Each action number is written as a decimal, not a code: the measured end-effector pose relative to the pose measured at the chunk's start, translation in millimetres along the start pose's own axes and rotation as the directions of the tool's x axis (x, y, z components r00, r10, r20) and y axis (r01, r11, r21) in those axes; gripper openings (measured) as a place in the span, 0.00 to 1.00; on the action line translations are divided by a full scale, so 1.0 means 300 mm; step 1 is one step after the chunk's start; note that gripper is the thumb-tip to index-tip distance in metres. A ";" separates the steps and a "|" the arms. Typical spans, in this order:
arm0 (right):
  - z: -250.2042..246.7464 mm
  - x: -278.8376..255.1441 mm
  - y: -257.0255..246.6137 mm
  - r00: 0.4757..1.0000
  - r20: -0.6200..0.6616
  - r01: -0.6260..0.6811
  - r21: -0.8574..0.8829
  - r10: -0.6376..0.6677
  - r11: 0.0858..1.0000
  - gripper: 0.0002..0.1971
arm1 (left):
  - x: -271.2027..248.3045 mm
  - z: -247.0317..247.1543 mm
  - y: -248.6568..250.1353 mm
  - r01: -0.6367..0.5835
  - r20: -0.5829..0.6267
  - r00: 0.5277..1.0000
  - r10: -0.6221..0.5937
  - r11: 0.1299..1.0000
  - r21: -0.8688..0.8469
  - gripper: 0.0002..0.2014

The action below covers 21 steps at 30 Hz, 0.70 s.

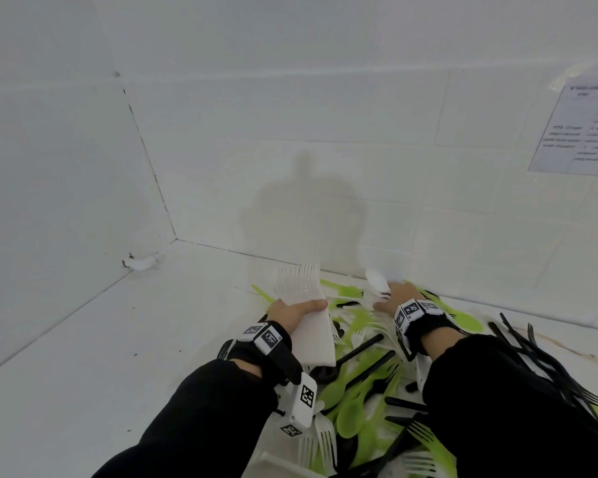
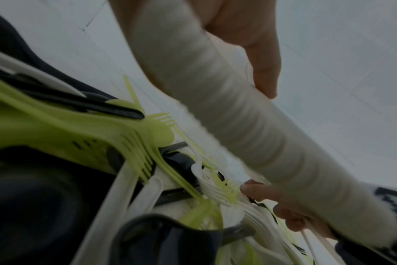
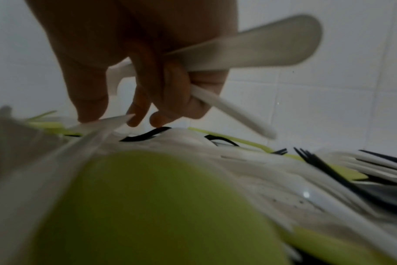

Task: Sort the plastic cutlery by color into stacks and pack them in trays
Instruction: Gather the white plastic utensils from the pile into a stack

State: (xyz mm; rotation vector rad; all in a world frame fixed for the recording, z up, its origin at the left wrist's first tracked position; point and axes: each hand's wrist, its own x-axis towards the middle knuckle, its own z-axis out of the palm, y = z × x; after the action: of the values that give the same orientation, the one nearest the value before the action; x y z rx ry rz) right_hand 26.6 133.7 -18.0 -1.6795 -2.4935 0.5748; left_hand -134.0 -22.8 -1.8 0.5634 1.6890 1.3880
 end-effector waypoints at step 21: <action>-0.104 -0.070 0.085 0.986 -0.081 -0.063 0.625 0.144 0.778 0.05 | -0.030 0.124 -0.030 -0.025 0.095 0.995 0.019 0.998 0.061 0.38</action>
State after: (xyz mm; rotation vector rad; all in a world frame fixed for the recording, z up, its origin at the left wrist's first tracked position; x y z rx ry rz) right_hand 65.8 131.3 4.9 -1.5155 -1.8205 1.1171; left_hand -96.9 -11.5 -8.1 0.6742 1.6595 1.3077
